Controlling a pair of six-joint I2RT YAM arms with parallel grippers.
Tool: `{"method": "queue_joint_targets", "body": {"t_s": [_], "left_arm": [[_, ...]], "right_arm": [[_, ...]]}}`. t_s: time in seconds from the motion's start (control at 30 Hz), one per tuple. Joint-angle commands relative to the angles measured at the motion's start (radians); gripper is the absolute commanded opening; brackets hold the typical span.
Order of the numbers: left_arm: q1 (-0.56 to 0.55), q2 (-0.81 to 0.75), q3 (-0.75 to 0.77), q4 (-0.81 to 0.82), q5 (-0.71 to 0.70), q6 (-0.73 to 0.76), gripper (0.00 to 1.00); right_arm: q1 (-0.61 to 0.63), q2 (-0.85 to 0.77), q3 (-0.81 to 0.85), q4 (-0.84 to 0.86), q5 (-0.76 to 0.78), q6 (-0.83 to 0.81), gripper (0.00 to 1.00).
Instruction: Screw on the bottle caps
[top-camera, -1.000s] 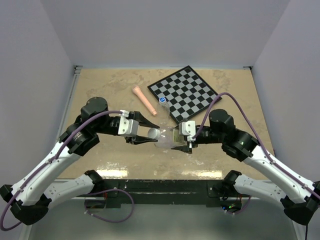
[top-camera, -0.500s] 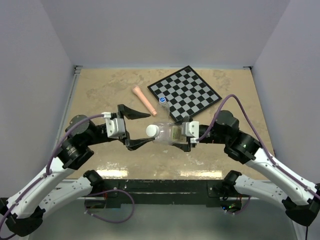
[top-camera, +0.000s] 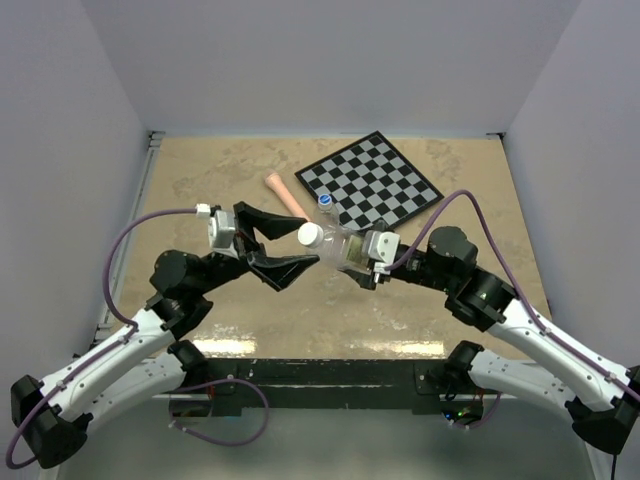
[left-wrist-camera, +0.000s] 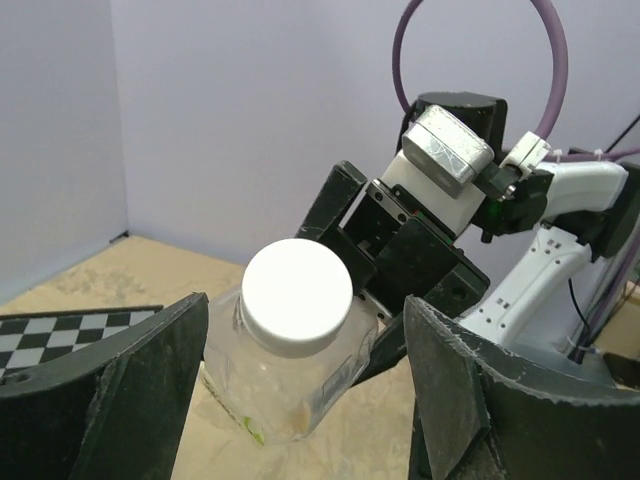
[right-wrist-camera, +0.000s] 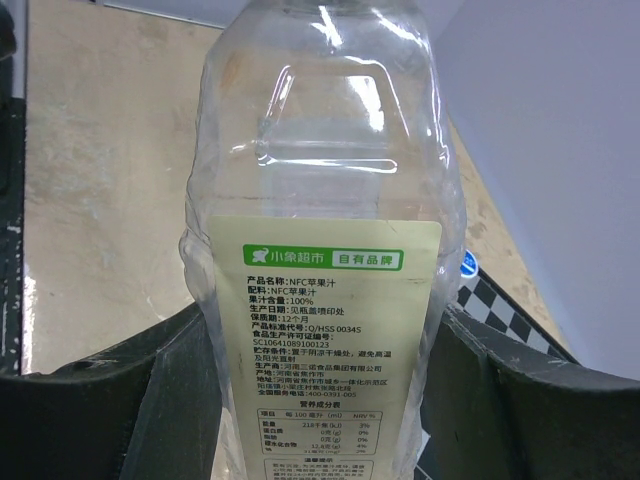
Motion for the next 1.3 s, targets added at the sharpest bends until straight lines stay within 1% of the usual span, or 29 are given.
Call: {"method": "queue_joint_targets", "body": {"t_s": [0.0,0.13,0.23,0.47,0.73,1.03,1.27], "left_arm": [[-0.024,0.007,-0.063,0.294,-0.115,-0.036,0.81],[-0.051,0.050,-0.155,0.497,-0.165,0.047,0.79],[-0.062,0.099,-0.179,0.641,-0.149,0.099,0.79],[-0.068,0.205,-0.141,0.762,-0.145,0.180,0.78],[-0.070,0.263,-0.100,0.810,-0.181,0.188,0.77],[-0.070,0.294,-0.074,0.798,-0.219,0.170,0.74],[-0.070,0.304,-0.064,0.776,-0.218,0.162,0.71]], "right_arm": [[0.008,-0.025,-0.015,0.120,0.096,0.047,0.00],[0.008,-0.041,-0.049,0.180,0.129,0.062,0.00],[0.008,-0.041,-0.063,0.198,0.132,0.062,0.00],[0.008,-0.028,-0.078,0.224,0.138,0.048,0.00],[0.008,-0.019,-0.089,0.236,0.135,0.042,0.00],[0.008,-0.015,-0.090,0.233,0.136,0.038,0.00],[0.008,-0.012,-0.086,0.233,0.133,0.034,0.00]]}}
